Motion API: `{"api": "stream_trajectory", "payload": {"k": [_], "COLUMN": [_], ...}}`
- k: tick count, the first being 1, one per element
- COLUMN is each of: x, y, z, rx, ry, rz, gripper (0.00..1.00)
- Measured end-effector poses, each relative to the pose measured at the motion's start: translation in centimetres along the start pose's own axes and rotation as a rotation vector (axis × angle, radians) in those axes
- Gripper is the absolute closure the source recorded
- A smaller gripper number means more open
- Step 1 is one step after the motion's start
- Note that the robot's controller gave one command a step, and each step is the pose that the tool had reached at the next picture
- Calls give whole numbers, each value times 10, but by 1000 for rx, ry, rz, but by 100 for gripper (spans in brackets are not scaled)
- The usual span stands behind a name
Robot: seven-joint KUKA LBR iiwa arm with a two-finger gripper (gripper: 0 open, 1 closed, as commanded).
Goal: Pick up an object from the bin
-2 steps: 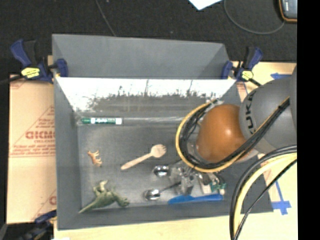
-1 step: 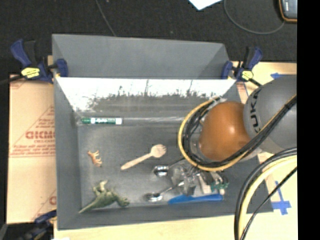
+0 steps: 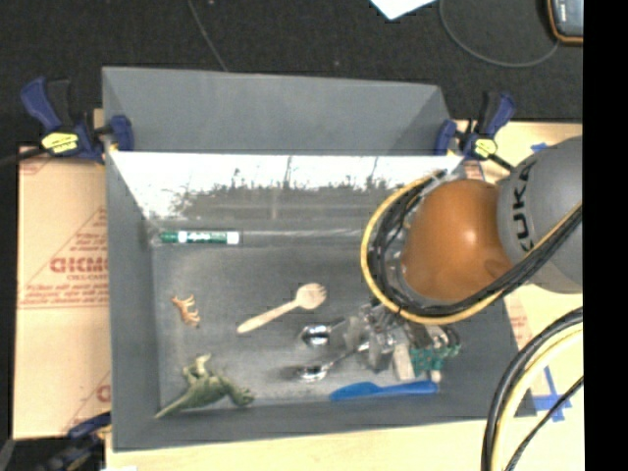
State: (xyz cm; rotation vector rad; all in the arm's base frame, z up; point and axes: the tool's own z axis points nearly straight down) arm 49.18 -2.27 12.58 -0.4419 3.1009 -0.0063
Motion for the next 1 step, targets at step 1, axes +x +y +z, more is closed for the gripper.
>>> {"api": "stream_trajectory", "payload": {"k": [1], "x": [0], "y": [0], "z": [-20], "rx": [0], "ry": [1], "rz": [1], "gripper": [100]}}
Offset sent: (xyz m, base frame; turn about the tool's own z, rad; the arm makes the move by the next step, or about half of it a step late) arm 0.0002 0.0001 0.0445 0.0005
